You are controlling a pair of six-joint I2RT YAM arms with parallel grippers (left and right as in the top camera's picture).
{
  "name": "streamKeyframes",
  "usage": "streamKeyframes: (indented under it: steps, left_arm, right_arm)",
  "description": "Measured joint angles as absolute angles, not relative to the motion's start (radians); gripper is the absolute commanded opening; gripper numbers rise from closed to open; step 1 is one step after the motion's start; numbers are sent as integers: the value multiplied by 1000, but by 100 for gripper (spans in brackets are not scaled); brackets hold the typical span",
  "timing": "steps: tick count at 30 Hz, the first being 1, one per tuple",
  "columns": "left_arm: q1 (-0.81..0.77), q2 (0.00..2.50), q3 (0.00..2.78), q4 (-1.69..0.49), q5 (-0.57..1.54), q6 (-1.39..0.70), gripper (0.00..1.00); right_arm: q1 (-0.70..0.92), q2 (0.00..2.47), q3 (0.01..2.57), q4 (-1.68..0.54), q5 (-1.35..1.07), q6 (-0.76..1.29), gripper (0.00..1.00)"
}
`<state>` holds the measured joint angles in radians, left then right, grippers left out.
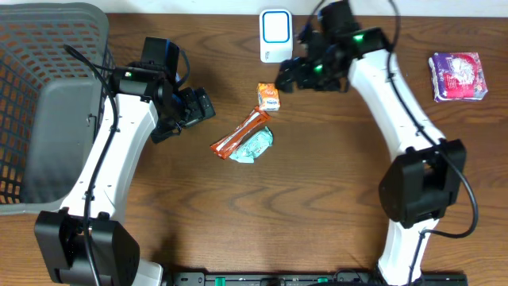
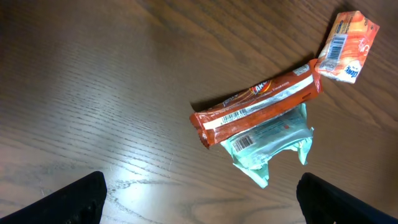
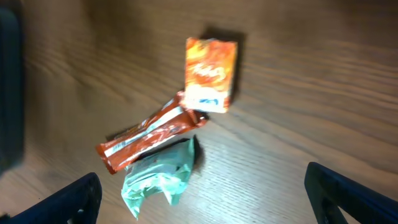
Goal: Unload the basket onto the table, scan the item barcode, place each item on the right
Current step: 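Reach the right gripper toward the small orange packet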
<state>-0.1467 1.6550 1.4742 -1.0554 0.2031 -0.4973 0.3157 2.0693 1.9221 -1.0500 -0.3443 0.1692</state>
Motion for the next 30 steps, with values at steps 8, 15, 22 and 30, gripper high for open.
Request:
streamKeyframes:
  steps: [8, 15, 22, 30]
  left_arm:
    - [-147, 1655, 1474, -1055, 203, -497, 98]
    - [-147, 1655, 1474, -1055, 203, -497, 98]
    - [-147, 1655, 1474, -1055, 203, -497, 98]
    - [-147, 1655, 1474, -1055, 203, -497, 98]
  right_arm:
    - [405, 2069, 1922, -1051, -228, 166, 99]
    - [414, 2069, 1922, -1057, -203, 165, 99]
    - [419, 2069, 1922, -1077, -201, 165, 99]
    - [429, 2069, 1922, -1082, -201, 165, 99]
